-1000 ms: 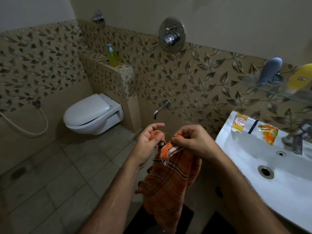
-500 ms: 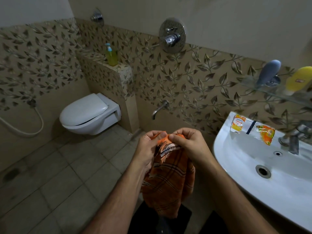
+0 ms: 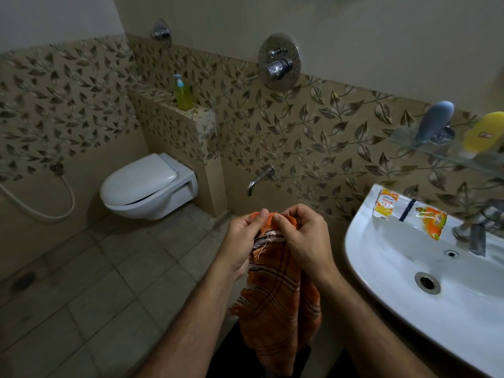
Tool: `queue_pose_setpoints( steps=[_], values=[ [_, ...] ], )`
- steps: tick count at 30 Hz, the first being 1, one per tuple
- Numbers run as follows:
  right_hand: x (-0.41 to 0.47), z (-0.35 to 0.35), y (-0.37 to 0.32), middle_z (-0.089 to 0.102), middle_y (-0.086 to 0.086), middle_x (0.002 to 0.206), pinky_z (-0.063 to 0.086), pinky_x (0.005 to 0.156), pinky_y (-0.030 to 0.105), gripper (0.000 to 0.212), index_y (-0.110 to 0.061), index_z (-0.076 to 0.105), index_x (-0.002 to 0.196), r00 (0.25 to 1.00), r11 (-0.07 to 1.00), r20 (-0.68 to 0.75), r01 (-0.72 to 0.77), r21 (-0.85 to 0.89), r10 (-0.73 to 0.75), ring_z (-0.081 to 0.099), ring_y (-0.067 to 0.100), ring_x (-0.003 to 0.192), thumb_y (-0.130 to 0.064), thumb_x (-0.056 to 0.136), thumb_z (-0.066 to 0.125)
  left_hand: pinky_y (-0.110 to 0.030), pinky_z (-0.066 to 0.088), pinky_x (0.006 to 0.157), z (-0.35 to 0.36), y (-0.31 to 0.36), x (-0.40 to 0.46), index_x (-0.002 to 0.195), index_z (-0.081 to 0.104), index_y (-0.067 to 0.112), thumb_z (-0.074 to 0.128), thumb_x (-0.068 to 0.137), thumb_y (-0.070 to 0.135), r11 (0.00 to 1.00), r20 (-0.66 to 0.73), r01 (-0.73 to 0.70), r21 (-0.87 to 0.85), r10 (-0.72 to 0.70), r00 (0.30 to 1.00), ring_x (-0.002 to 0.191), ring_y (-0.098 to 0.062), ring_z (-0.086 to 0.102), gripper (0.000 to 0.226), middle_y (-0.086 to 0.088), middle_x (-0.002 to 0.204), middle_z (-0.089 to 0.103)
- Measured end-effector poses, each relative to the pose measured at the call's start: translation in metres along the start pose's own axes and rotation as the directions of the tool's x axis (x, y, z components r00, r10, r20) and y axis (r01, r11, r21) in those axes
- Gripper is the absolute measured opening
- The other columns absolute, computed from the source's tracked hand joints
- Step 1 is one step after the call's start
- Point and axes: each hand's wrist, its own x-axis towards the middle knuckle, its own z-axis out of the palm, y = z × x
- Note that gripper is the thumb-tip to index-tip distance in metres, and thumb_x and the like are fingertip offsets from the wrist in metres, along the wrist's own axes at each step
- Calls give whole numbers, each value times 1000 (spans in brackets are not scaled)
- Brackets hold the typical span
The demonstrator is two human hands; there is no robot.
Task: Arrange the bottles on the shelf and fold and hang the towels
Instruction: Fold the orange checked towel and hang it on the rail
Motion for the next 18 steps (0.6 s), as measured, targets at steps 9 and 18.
queue_pose_setpoints(
  steps=[9,18],
  values=[
    [8,-4,3,66,-4,67,51,56,27,19,-19,63,74,999,1000,44,-16,19,15,61,5,61,-29,87,71,-39,56,83,-3,1,6,94,72,2,76,77,13,980,37,-128,154,123,992,87,-30,67,20,-19,92,72],
    [24,-18,8,66,23,84,56,76,49,40,-17,54,122,832,860,550,-332,388,73,66,34,79,-12,86,72,-28,53,71,-8,42,15,83,68,18,59,94,18,839,101,-215,500,191,976,71,-12,65,14,1,73,69]
  ],
)
